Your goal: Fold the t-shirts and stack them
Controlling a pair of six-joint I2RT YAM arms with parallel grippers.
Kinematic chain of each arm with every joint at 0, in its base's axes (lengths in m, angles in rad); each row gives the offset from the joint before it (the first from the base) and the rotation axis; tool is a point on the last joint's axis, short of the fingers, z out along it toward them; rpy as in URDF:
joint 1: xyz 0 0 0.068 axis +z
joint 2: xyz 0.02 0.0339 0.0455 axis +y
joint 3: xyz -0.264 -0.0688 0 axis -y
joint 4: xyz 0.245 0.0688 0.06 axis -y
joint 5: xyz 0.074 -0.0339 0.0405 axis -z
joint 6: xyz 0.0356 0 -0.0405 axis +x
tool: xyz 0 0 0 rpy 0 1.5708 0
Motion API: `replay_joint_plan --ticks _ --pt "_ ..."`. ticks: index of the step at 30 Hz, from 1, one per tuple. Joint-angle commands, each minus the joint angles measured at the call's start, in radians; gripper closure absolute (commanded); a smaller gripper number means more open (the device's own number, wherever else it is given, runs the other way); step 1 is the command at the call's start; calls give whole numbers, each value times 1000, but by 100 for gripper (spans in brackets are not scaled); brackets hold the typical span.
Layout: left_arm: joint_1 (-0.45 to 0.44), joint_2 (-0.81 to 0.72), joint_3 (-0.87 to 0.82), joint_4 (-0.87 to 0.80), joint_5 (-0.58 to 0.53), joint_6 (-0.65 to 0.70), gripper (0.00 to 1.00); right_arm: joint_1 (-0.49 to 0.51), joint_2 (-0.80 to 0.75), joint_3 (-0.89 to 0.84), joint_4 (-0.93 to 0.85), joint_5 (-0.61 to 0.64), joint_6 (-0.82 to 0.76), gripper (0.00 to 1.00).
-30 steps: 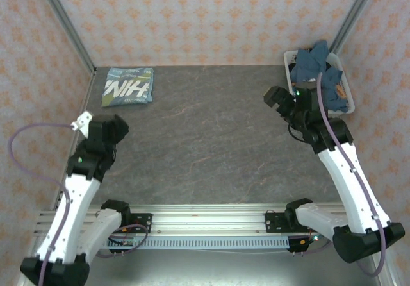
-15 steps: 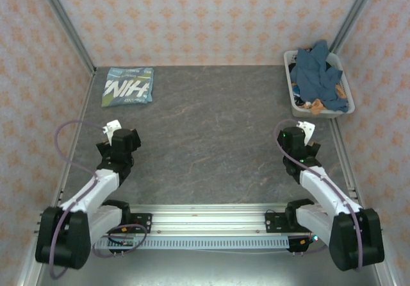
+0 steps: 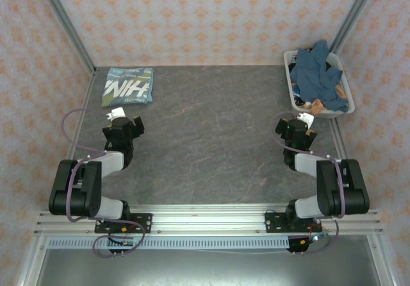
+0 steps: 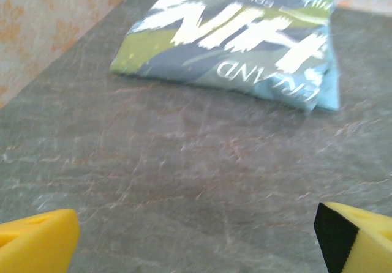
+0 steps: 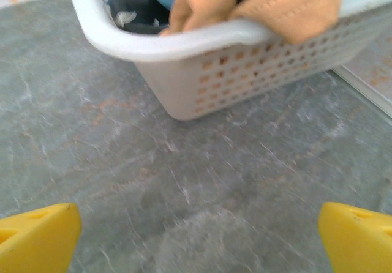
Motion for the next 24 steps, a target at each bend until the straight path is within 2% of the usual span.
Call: replay_joint_plan --ticks 1,4,6,7,8,9,10,14,24 --pt "8 -38 -117 244 26 33 0 -17 42 -10 170 -83 -37 1" --pt "-23 10 -159 357 -19 49 0 -16 96 -60 312 -62 -28 1" --pt "-44 94 -132 422 -44 77 0 -17 86 -48 269 -62 -27 1" --pt "-53 75 -83 279 -43 80 0 -17 95 -47 283 -60 -28 1" --pt "-55 76 -44 210 -35 83 0 -16 94 -45 280 -57 -28 1" --pt "-61 104 -38 249 -28 104 0 -16 91 -41 264 -56 -27 1" --pt "-60 85 -22 177 -23 93 0 -15 97 -38 269 -53 -29 1" --pt "-58 97 -29 214 -23 97 0 20 110 0 214 -10 -59 1" --pt "-71 93 -18 189 -41 105 0 24 106 -9 227 -8 -63 1"
